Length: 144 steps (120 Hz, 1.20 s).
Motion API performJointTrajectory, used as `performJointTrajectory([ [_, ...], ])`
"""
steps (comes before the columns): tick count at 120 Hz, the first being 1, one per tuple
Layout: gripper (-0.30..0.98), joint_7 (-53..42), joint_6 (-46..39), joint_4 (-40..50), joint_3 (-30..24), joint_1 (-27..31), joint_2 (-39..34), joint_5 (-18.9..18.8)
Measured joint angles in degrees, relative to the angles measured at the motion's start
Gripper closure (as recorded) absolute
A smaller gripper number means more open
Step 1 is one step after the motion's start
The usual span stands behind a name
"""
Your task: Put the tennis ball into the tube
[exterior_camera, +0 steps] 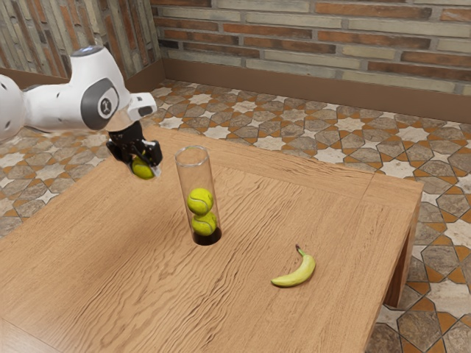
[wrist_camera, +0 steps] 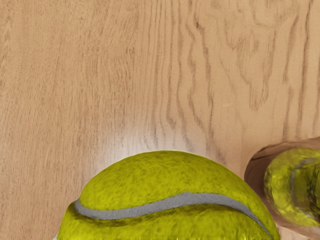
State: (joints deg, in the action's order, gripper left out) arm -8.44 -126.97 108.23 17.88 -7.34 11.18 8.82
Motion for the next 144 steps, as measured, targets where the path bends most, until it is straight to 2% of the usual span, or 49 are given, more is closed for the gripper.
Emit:
performJointTrajectory([
  [12, 0.38, 0.1, 5.5, -8.0, -0.8, 0.1, -0.1, -1.6],
  [29, 0.39, 0.3, 10.3, -13.8, -5.5, -0.2, -0.3, -3.5],
  [66, 0.41, 1.1, 13.3, -14.6, -9.5, -0.3, 0.0, -4.4],
  [108, 0.42, 2.3, 13.4, -14.5, -11.3, -0.4, 0.7, -4.7],
  [125, 0.24, 2.4, 13.4, -14.5, -11.3, -0.4, 0.7, -4.4],
  [144, 0.12, 2.4, 13.5, -14.5, -11.3, -0.4, 0.6, -4.0],
])
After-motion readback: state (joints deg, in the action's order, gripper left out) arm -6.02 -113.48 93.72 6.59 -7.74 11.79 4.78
